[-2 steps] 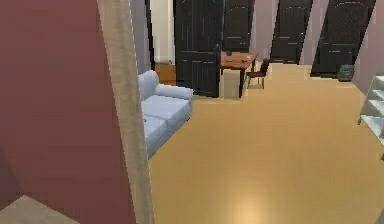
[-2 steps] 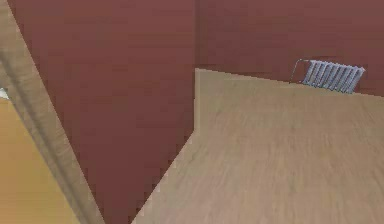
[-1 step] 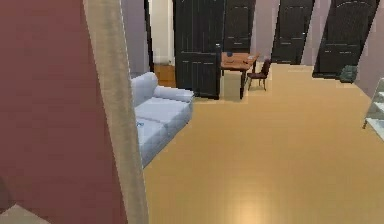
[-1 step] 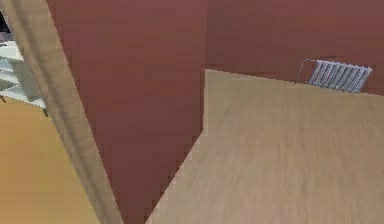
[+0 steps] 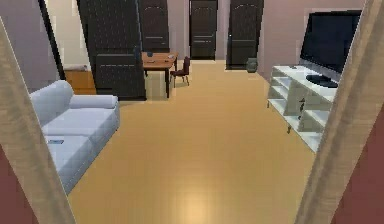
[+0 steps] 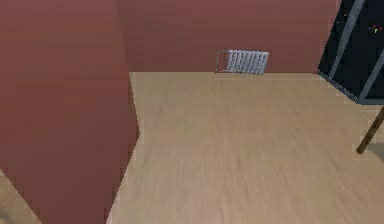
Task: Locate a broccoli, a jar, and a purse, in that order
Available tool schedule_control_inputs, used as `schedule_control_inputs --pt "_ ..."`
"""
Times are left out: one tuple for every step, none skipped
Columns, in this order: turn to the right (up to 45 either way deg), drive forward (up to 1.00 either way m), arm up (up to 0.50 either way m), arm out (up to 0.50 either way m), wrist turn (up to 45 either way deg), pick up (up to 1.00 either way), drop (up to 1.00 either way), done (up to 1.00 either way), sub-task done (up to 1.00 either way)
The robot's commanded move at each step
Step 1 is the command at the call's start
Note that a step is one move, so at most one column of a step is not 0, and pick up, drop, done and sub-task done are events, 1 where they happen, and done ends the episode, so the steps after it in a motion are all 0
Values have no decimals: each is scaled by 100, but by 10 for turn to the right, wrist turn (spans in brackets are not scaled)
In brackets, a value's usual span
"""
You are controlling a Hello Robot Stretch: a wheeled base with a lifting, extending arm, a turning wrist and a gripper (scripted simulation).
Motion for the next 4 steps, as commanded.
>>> schedule_control_inputs --pt "0 45 0 0 0 0 0 0 0" --pt "60 0 0 0 0 0 0 0 0" --pt "0 100 0 0 0 0 0 0 0" --pt "0 100 0 0 0 0 0 0 0"
